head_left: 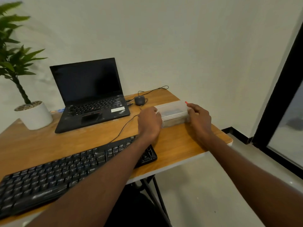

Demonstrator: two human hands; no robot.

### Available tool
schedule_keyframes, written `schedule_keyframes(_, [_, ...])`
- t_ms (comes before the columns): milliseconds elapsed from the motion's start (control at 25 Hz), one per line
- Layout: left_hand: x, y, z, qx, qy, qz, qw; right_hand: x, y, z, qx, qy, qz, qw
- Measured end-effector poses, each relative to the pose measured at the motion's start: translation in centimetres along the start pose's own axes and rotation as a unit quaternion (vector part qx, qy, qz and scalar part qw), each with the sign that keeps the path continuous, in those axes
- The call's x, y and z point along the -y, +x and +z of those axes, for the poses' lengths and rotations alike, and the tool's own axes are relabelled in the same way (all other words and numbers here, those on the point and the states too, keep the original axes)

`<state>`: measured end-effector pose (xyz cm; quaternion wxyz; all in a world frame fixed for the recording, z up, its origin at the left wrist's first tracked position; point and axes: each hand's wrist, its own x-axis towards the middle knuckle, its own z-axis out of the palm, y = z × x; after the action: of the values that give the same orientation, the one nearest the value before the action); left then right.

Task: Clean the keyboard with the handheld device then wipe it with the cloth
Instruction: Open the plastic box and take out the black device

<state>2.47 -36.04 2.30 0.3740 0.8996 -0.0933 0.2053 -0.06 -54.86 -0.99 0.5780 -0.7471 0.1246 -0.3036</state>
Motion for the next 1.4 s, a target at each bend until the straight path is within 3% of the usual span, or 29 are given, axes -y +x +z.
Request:
schedule_keyframes(200, [-0.3,1.5,0.0,0.015,0.051,-0.029,0.998,-0.1,0.0,0.4,0.028,-0.055,-0.036,0.997])
schedule_keyframes(360, [0.7,4.1,0.7,0.024,-0.025,-0.167,0.985,-0.2,0.0,0.5,0.032,-0.056,-0.032,0.997])
schedule_keyframes(520, [0.2,3.7,0.4,0.021,-0.094,-0.249,0.964,-0.2,0.0,0.6,0.033,-0.048,-0.032,0.998])
schedule_keyframes(600, [0.2,2.9,0.4,0.051,-0.065,-0.264,0.961,-0.2,0.0,0.6,0.036,-0.044,-0.034,0.998])
schedule_keyframes(720, [0.4,3.0,0.4,0.076,0.068,-0.16,0.982,-0.2,-0.1,0.6,0.034,-0.049,-0.039,0.997])
schedule_keyframes(800, [0.2,3.5,0.1,0.072,0.032,-0.088,0.993,-0.1,-0.1,0.5,0.033,-0.051,-0.038,0.997])
schedule_keyframes(880, [0.3,4.0,-0.2,0.143,-0.019,-0.017,0.989,-0.1,-0.2,0.5,0.04,-0.049,-0.041,0.997])
schedule_keyframes(1000, [0.7,3.8,0.0,0.236,0.085,0.042,0.967,-0.1,-0.1,0.6,0.037,-0.066,-0.045,0.996])
schedule_keyframes(1280, [0.2,3.4,0.4,0.201,0.0,-0.019,0.979,-0.7,0.5,1.6,-0.005,-0.181,0.012,0.983])
schedule_keyframes(1400, [0.3,2.7,0.6,0.142,0.054,0.064,0.986,-0.8,0.5,0.9,0.007,-0.131,-0.02,0.991])
